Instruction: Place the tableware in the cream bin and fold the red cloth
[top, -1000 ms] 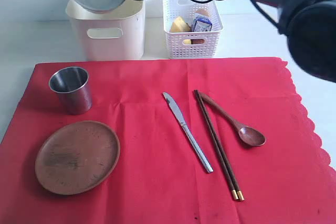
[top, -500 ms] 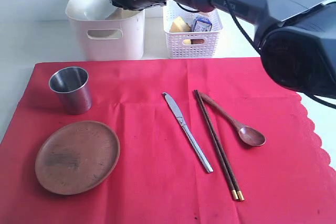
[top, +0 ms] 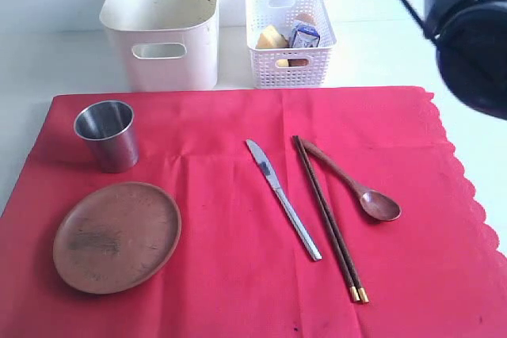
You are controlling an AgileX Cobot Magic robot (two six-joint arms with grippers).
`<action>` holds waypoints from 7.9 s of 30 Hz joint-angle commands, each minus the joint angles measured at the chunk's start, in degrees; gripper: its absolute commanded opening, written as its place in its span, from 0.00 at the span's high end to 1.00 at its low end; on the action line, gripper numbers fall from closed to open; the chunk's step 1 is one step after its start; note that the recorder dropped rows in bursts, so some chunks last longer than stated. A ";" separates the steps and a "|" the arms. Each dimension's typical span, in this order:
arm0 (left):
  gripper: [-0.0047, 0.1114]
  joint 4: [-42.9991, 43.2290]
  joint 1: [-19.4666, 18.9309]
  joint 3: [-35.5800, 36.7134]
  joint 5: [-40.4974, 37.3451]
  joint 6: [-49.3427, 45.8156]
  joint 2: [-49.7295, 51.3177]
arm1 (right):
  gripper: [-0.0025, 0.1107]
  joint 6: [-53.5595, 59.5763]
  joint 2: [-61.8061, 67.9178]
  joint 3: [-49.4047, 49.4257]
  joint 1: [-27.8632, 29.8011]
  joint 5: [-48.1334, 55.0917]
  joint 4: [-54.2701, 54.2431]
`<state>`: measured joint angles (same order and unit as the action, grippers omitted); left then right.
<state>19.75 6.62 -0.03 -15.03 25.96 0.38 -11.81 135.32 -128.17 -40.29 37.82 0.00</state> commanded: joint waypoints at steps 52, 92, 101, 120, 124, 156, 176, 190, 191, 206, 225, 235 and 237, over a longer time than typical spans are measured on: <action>0.95 0.09 -0.05 0.03 0.34 -0.32 -0.38 | 0.98 15.52 -26.59 48.63 -6.84 -14.78 -14.34; 0.95 0.09 -0.05 0.03 0.34 -0.32 -0.38 | 0.47 2.83 -0.75 23.08 -15.28 -8.61 -9.05; 0.95 0.09 -0.05 0.03 0.34 -0.32 -0.38 | 0.98 3.36 -1.71 23.08 -15.28 -6.92 -8.35; 0.95 0.09 -0.05 0.03 0.34 -0.32 -0.38 | 0.98 5.32 -23.41 23.08 -5.39 6.40 -5.07; 0.95 0.09 -0.05 0.03 0.34 -0.32 -0.38 | 0.98 6.37 -25.46 23.08 -2.26 7.41 -4.95; 0.95 0.09 -0.05 0.03 0.34 -0.32 -0.38 | 0.98 26.47 -19.90 23.08 8.12 -5.68 -36.94; 0.95 0.09 -0.05 0.03 0.34 -0.32 -0.38 | 0.98 37.82 -5.97 23.08 1.63 -28.52 -48.95; 0.95 0.09 -0.05 0.03 0.34 -0.32 -0.38 | 0.84 37.82 -4.54 23.08 1.63 -28.24 -48.92; 0.95 0.09 -0.05 0.03 0.34 -0.32 -0.38 | 0.81 37.82 -4.43 23.08 1.63 -28.12 -48.92; 0.95 0.09 -0.05 0.03 0.34 -0.32 -0.38 | 0.39 43.33 -6.42 23.08 1.63 -26.60 -48.81; 0.95 0.09 -0.05 0.03 0.34 -0.32 -0.38 | 0.89 43.11 -18.65 23.08 1.74 -11.10 -38.17; 0.95 0.09 -0.05 0.03 0.34 -0.32 -0.38 | 0.98 36.92 -21.01 23.29 1.74 -4.97 -29.42; 0.95 0.09 -0.05 0.03 0.34 -0.32 -0.38 | 0.98 36.92 -21.25 23.29 1.74 -3.61 -29.29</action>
<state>19.75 6.62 -0.03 -15.03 25.96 0.38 25.92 114.96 -104.80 -38.58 32.45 -30.63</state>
